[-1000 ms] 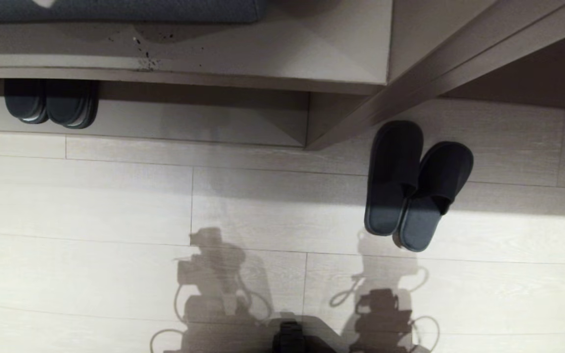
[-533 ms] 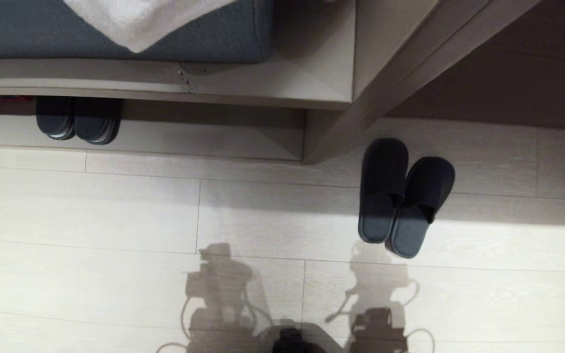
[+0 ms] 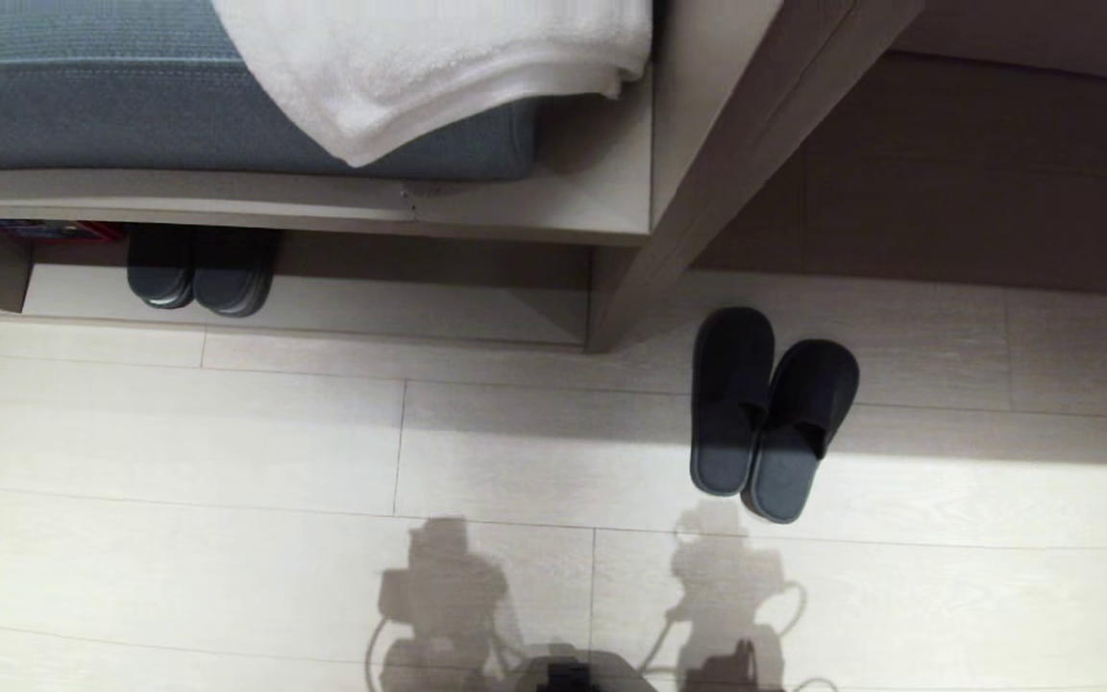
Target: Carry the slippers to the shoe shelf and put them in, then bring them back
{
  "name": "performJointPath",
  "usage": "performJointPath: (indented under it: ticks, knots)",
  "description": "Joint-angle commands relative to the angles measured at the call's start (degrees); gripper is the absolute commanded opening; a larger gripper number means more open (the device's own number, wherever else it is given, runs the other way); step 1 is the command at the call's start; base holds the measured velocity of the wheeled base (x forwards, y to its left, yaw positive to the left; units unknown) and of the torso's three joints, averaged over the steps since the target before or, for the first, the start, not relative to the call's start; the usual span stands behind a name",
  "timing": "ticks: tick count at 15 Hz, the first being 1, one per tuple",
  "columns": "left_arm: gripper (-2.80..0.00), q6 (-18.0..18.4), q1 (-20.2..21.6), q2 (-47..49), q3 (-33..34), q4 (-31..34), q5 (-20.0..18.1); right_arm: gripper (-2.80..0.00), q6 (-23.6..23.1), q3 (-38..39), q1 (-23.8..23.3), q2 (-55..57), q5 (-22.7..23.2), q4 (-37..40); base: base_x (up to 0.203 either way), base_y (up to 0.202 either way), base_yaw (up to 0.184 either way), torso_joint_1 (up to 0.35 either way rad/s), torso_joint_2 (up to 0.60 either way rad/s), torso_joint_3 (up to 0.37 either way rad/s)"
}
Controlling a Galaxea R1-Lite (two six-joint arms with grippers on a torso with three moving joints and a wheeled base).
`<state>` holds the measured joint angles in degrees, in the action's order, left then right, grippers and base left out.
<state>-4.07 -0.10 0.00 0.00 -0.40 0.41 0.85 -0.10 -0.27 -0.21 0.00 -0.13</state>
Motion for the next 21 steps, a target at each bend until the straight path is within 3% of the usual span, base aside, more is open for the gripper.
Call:
performJointPath:
  ticks: [1,21]
  knots:
    - [-2.8,-0.06,0.01,0.0,0.0,-0.04,0.02,-2.8,0.03,0.01,0.0,0.12,0.0,-0.04,0.0,0.0,0.0,0.001,0.0,0.206]
    - [-2.8,-0.23,0.01,0.0,0.09,-0.04,0.02,-2.8,0.02,0.01,0.0,0.12,0.0,-0.04,0.0,0.0,0.0,0.002,0.0,0.203]
